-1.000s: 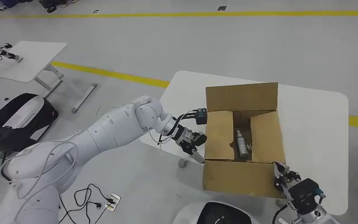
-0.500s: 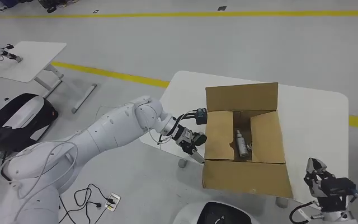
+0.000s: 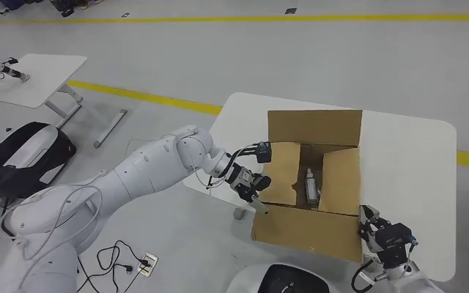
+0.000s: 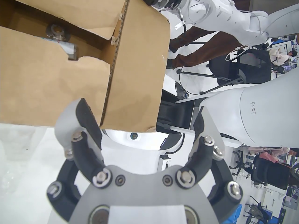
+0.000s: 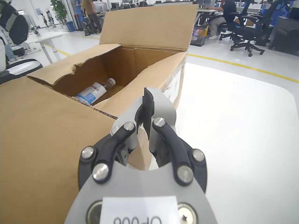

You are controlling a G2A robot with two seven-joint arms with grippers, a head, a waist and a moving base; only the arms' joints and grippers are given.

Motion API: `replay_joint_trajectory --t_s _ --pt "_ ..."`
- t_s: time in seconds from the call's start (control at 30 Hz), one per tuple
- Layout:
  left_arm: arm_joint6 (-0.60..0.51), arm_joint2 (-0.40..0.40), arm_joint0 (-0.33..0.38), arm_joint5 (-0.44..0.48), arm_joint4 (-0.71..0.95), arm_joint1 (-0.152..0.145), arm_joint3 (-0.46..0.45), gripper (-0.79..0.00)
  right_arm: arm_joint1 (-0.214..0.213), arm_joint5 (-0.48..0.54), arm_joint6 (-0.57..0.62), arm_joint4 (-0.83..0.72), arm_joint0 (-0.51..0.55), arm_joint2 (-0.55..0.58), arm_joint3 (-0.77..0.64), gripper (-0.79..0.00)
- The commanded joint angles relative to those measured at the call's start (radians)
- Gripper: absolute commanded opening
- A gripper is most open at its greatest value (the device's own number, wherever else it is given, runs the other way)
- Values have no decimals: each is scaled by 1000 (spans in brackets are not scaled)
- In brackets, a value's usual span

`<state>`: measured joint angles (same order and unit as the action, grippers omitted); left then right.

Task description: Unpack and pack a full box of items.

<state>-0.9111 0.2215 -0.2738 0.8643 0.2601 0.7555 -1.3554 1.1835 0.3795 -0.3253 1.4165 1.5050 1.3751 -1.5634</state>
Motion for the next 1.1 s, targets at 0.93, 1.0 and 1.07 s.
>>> replay_joint_trajectory --t_s 0.93,1.0,1.07 --pt "354 129 -105 -724 -445 70 -280 0 -13 -121 -45 -4 114 153 -112 -785" --pt "354 129 -105 -724 -445 70 -280 0 -11 -108 -36 -3 82 132 -70 -785" --pt "354 129 -105 -724 -445 70 -280 0 -7 -87 -39 -25 45 106 -24 -785"
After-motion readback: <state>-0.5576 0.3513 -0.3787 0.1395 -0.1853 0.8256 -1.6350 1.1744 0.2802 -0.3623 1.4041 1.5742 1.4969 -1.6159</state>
